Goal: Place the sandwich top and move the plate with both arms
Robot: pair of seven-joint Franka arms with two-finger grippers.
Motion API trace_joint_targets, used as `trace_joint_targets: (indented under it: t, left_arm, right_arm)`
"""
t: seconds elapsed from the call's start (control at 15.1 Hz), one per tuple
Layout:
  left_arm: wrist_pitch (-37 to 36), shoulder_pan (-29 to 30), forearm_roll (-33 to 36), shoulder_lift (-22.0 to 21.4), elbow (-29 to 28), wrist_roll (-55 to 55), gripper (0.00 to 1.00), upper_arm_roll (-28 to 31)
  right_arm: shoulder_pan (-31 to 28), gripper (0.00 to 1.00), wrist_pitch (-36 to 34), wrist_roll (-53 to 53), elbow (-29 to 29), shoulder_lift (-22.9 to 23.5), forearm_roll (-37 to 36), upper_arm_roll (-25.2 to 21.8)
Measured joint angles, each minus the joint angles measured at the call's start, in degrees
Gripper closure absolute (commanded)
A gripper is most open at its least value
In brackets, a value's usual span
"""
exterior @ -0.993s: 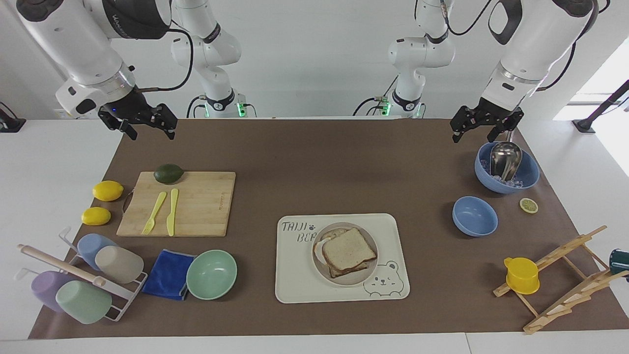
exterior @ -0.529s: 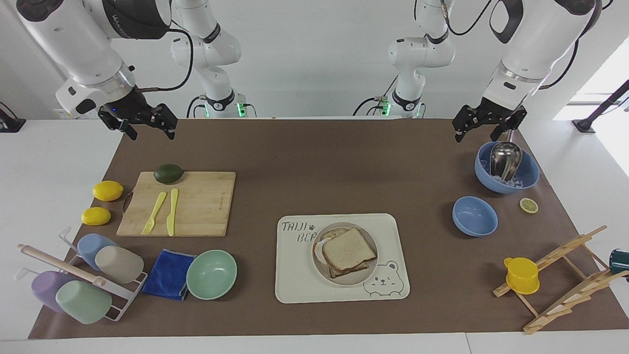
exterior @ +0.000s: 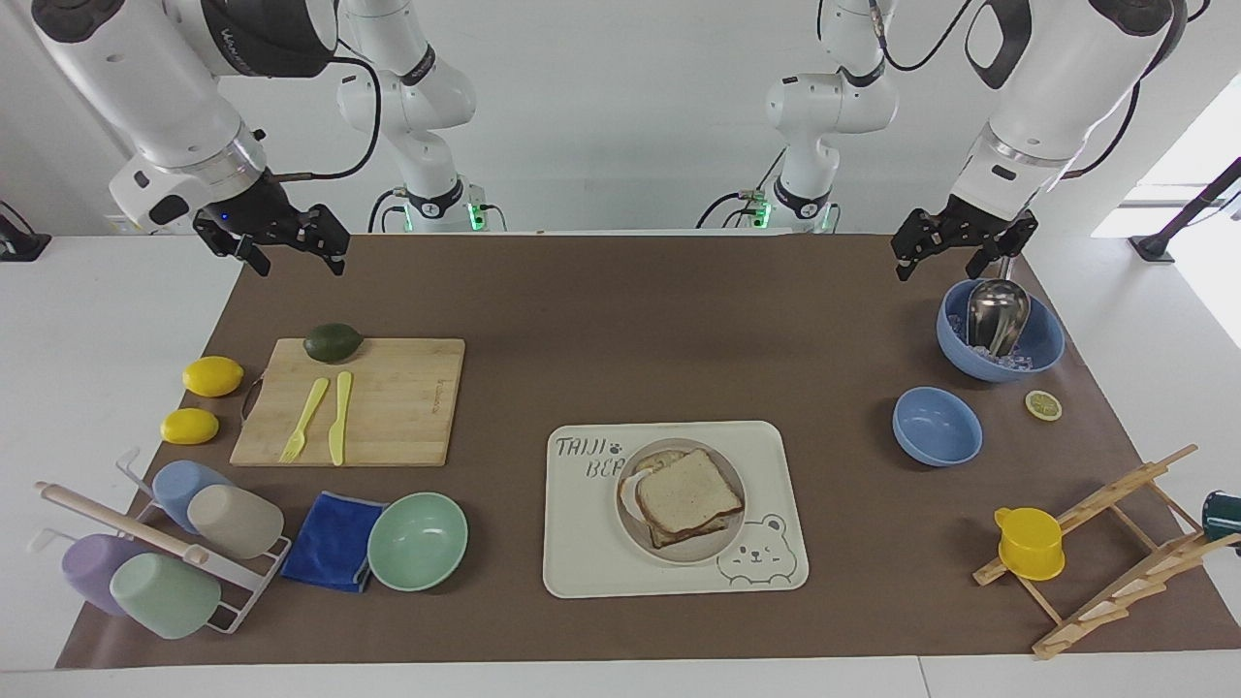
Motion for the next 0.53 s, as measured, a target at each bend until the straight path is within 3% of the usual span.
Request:
trace_joint_targets:
  t: [0.53]
  left_arm:
    - [-0.95, 0.06, 0.00, 0.00, 0.06, 0.00, 0.00, 0.00]
  right_arm:
    - [0.00, 0.00, 0.00, 0.00, 0.00, 0.00, 0.00, 0.00]
